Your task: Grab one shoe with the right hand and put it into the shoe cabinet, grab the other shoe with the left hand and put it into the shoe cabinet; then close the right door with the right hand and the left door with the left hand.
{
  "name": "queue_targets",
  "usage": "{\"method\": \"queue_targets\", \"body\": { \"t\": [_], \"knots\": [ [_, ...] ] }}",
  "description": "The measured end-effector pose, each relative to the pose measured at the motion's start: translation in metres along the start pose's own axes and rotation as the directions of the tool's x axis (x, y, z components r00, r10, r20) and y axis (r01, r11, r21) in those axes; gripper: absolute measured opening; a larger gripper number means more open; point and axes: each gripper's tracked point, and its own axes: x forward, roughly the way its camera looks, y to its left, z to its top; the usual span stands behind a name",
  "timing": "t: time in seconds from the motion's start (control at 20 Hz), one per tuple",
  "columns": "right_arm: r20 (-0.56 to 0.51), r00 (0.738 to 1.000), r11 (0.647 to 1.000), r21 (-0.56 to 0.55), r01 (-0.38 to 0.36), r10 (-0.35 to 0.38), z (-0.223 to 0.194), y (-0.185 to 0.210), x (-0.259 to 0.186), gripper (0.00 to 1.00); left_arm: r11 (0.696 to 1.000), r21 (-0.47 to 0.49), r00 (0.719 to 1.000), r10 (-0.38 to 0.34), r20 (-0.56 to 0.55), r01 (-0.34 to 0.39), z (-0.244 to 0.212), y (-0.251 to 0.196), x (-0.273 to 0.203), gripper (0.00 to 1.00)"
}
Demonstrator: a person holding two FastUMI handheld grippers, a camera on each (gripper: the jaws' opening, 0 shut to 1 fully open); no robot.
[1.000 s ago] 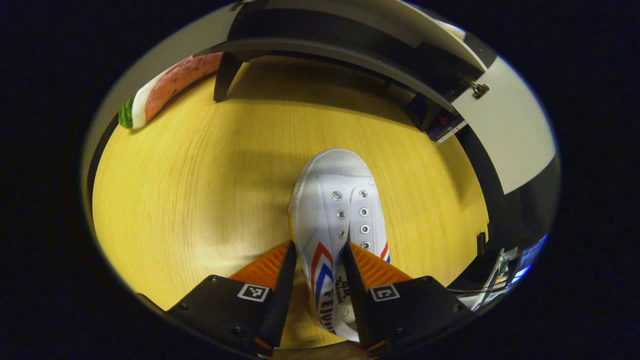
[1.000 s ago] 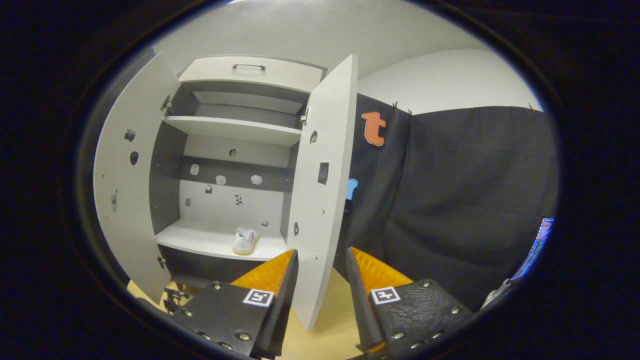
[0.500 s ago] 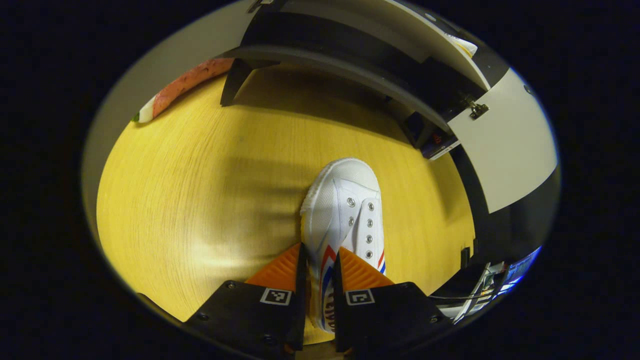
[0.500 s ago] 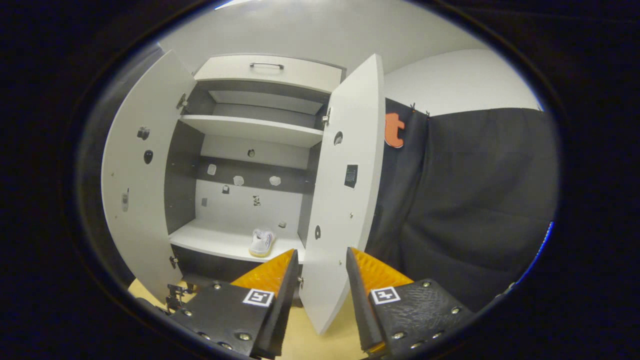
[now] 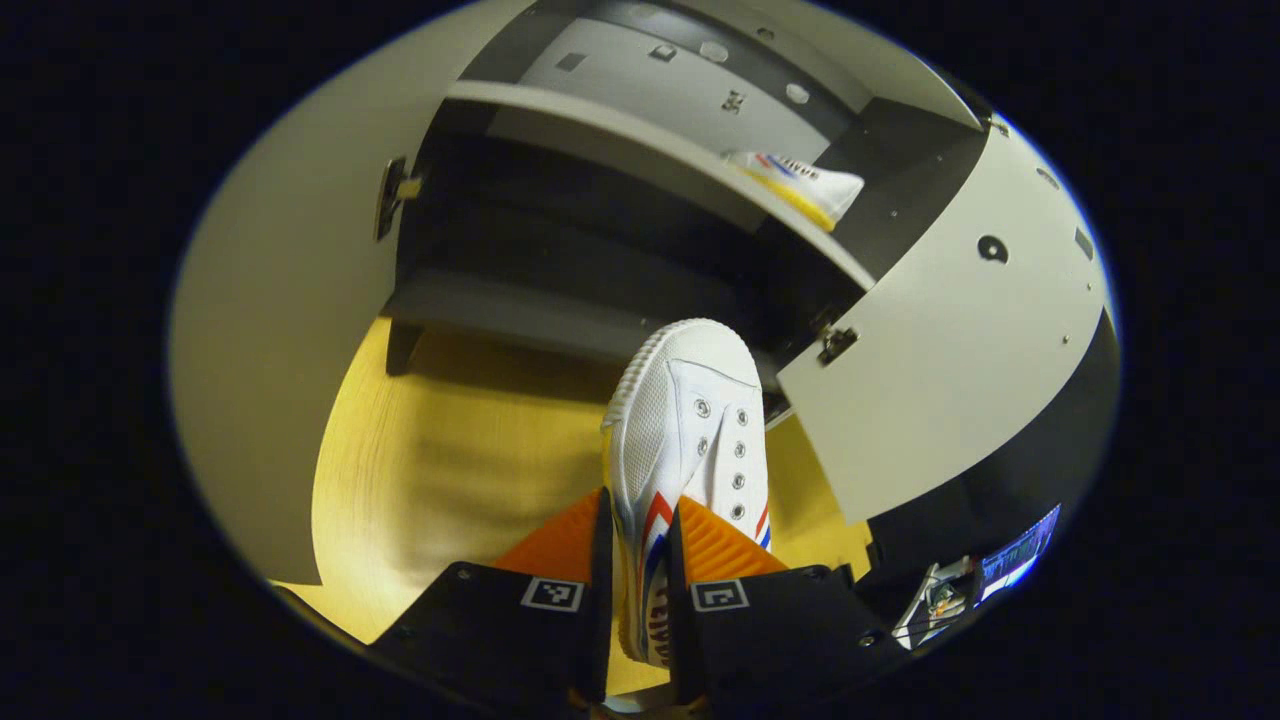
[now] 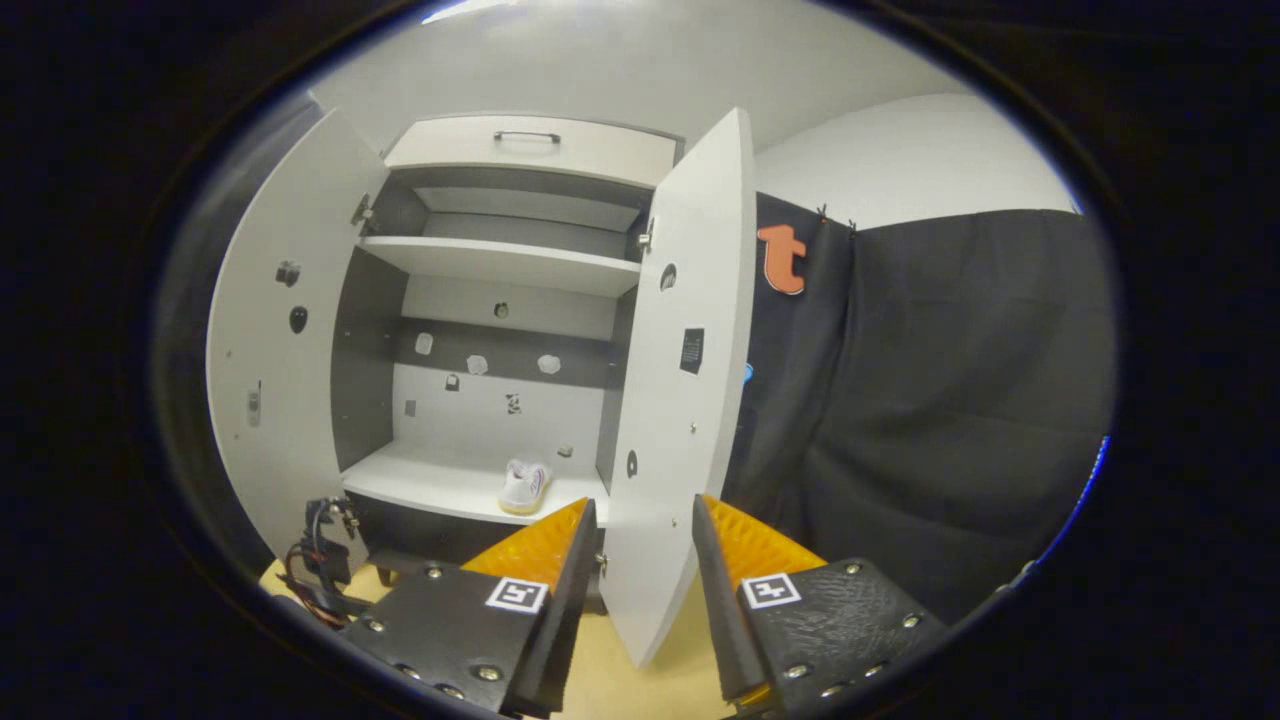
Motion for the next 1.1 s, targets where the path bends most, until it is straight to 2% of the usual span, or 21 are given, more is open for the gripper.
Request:
{"method": "queue_targets", "body": {
  "t": [0.2, 0.35, 0.4, 0.45, 0.85, 0.9, 0.95, 1.0, 1.1],
  "knots": [
    [0.02, 1.0, 1.0, 0.008, 0.014, -0.014, 0.0, -0.011, -0.001, 0.56, 0.997, 0.025, 0.988, -0.08, 0.13, 0.077, 0.07, -0.039, -0.008, 0.25],
    [0.035, 0.999, 0.999, 0.033, 0.012, -0.014, 0.002, -0.017, -0.003, 0.56, 0.994, 0.044, 0.964, -0.106, 0.244, 0.099, 0.125, -0.058, -0.014, 0.25],
    [0.039, 0.999, 0.999, 0.041, 0.017, -0.018, 0.003, -0.019, -0.003, 0.56, 0.993, 0.057, 0.955, -0.114, 0.274, 0.102, 0.141, -0.063, -0.014, 0.22],
    [0.04, 0.999, 0.998, 0.052, 0.022, -0.025, 0.002, -0.022, -0.002, 0.56, 0.993, 0.067, 0.95, -0.114, 0.291, 0.098, 0.154, -0.065, -0.016, 0.25],
    [0.012, 0.996, 0.988, 0.125, 0.086, -0.089, -0.014, -0.048, -0.002, 0.56, 0.997, 0.05, 0.907, -0.079, 0.414, 0.064, 0.273, -0.066, 0.009, 0.24],
    [0.004, 0.995, 0.986, 0.133, 0.1, -0.101, -0.017, -0.052, -0.003, 0.53, 0.997, 0.044, 0.902, -0.076, 0.426, 0.063, 0.286, -0.065, 0.011, 0.24],
    [-0.005, 0.993, 0.984, 0.138, 0.114, -0.114, -0.021, -0.058, -0.004, 0.56, 0.998, 0.042, 0.898, -0.068, 0.434, 0.056, 0.298, -0.064, 0.016, 0.28],
    [-0.014, 0.992, 0.982, 0.141, 0.125, -0.124, -0.024, -0.062, -0.005, 0.53, 0.998, 0.046, 0.893, -0.06, 0.446, 0.044, 0.308, -0.062, 0.021, 0.25],
    [-0.028, 0.989, 0.979, 0.14, 0.147, -0.144, -0.028, -0.07, -0.007, 0.53, 0.998, 0.059, 0.889, -0.044, 0.456, 0.019, 0.324, -0.055, 0.032, 0.24]
  ]
}}
